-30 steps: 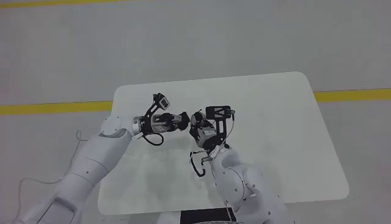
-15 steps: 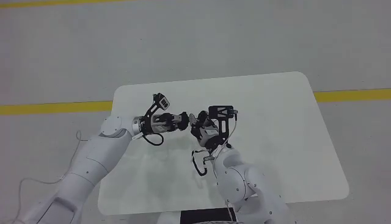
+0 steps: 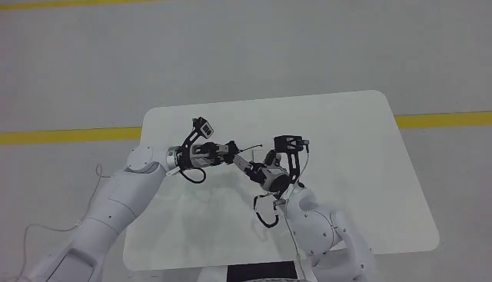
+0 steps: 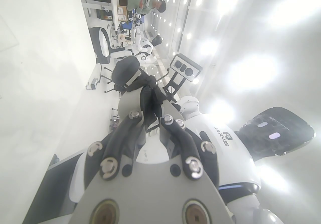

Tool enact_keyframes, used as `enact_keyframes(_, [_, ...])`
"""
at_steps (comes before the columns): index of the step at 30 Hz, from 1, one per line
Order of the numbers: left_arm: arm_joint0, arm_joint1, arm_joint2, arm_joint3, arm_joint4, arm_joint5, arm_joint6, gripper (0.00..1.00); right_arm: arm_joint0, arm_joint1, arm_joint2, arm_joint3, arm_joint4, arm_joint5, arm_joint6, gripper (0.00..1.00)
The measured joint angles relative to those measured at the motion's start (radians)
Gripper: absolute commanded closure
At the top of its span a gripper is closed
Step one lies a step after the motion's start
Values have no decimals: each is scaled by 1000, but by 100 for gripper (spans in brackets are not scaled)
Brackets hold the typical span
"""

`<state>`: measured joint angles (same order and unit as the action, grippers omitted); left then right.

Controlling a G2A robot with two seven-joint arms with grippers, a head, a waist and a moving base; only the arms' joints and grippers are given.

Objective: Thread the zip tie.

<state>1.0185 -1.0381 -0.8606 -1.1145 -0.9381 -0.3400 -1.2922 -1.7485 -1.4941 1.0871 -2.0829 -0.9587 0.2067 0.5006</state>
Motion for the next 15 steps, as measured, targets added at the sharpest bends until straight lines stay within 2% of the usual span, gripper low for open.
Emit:
enact_keyframes(11, [0, 0, 0, 0, 0, 0, 0, 100, -1, 1, 3, 7, 6, -4, -12, 0])
enact_keyframes(13, [0, 0, 0, 0, 0, 0, 0, 100, -13, 3, 11, 7, 52, -25, -9, 0])
enact_keyframes(15, [0, 0, 0, 0, 0, 0, 0, 100, -32, 7, 32, -3, 160, -79, 24, 0])
